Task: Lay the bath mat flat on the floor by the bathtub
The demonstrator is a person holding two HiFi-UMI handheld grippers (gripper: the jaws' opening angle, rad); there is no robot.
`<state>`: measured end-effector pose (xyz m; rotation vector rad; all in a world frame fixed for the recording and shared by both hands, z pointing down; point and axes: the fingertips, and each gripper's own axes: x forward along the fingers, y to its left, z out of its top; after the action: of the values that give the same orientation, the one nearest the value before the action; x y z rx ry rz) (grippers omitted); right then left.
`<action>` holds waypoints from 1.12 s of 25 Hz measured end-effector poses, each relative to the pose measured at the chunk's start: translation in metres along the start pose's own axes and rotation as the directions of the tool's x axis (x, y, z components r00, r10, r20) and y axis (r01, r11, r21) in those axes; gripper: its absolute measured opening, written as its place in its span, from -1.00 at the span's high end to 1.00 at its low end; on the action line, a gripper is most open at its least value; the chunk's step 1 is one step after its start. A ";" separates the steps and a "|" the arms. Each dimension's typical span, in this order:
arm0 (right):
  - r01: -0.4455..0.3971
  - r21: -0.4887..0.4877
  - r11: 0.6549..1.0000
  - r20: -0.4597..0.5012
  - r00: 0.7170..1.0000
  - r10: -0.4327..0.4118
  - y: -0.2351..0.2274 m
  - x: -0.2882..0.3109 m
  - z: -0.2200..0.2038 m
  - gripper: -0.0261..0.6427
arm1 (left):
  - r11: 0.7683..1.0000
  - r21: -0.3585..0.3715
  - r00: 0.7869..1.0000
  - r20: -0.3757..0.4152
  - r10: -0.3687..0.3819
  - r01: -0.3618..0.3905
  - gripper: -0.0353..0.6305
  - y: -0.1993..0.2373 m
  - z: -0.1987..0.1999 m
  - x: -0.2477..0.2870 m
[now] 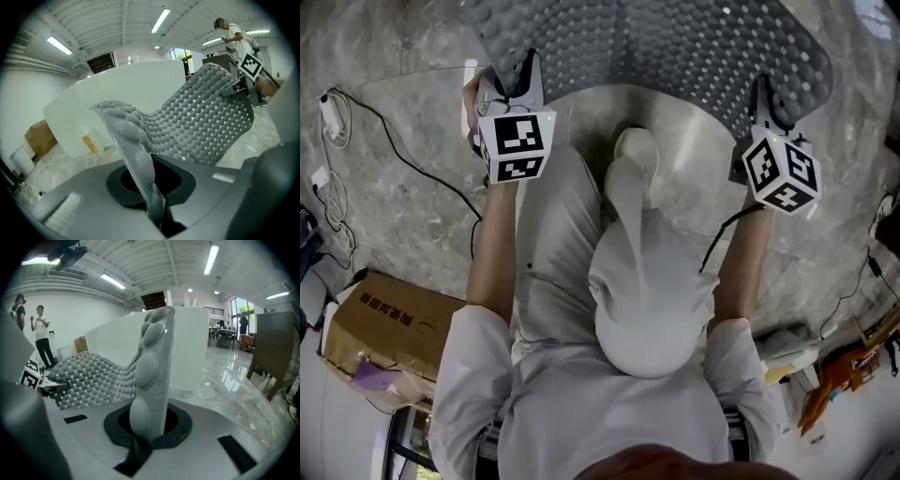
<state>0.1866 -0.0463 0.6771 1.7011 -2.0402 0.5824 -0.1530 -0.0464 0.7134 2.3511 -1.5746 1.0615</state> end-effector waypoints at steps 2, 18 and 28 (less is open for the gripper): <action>-0.006 -0.003 1.000 -0.044 0.999 0.006 -0.002 0.011 -0.011 0.87 | 1.000 0.003 0.999 -0.030 -0.020 0.020 0.85 -0.002 -0.008 0.010; -0.002 -0.070 0.998 -0.236 0.972 -0.015 -0.011 0.091 -0.070 0.86 | 0.993 0.052 0.974 -0.207 -0.092 0.105 0.84 -0.020 -0.046 0.086; -0.023 -0.120 0.992 -0.349 0.937 -0.021 -0.024 0.136 -0.113 0.86 | 0.986 0.115 0.939 -0.337 -0.073 0.118 0.84 -0.023 -0.084 0.125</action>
<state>0.1943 -0.0964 0.8481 1.4096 -1.7842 0.6903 -0.1470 -0.0931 0.8581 2.1526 -1.2914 1.4896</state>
